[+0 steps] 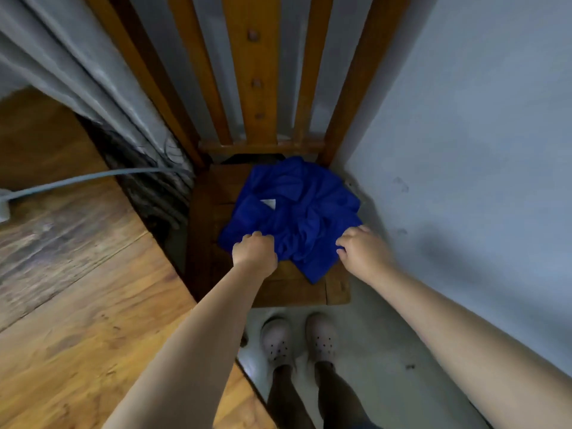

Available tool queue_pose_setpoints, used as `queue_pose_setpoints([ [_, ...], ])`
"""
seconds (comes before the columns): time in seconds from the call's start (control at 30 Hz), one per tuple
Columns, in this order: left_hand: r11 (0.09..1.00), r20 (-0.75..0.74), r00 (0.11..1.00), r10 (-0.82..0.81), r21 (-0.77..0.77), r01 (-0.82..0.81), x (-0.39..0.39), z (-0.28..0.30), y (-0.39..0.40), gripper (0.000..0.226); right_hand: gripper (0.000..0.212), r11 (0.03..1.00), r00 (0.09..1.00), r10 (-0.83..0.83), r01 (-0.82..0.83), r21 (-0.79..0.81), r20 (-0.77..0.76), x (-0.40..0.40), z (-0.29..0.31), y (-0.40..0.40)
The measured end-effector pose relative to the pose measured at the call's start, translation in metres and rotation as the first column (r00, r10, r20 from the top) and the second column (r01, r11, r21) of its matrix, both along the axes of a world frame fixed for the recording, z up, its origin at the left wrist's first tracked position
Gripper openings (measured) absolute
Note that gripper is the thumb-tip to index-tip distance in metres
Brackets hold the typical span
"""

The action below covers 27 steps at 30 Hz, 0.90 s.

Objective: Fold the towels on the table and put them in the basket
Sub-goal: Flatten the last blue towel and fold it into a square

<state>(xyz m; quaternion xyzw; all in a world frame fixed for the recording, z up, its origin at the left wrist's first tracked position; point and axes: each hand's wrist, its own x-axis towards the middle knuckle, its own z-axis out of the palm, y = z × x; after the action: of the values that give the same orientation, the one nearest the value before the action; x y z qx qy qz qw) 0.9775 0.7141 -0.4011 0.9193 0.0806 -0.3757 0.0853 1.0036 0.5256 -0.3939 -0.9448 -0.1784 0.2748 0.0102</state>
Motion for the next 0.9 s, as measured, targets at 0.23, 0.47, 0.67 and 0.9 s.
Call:
queue_pose_setpoints([
  [0.23, 0.995, 0.003, 0.995, 0.097, 0.014, -0.098, 0.014, -0.105, -0.002, 0.037, 0.049, 0.998, 0.996, -0.065, 0.065, -0.008, 0.067, 0.026, -0.095, 0.025],
  [0.47, 0.98, 0.127, 0.971, 0.201, -0.034, -0.198, 0.015, -0.136, -0.005, 0.022, 0.027, 0.986, 0.97, -0.16, 0.167, -0.021, 0.182, 0.038, -0.143, 0.031],
  [0.67, 0.897, 0.075, 0.898, 0.434, -0.124, -0.423, 0.017, -0.116, -0.007, 0.039, 0.026, 0.993, 0.976, -0.117, 0.114, 0.028, 0.186, 0.037, -0.115, 0.028],
  [0.9, 0.74, 0.119, 0.761, 0.637, -0.373, -0.561, 0.024, -0.006, 0.006, 0.023, 0.026, 0.964, 0.952, -0.21, 0.165, 0.207, 0.223, 0.052, -0.011, 0.027],
])
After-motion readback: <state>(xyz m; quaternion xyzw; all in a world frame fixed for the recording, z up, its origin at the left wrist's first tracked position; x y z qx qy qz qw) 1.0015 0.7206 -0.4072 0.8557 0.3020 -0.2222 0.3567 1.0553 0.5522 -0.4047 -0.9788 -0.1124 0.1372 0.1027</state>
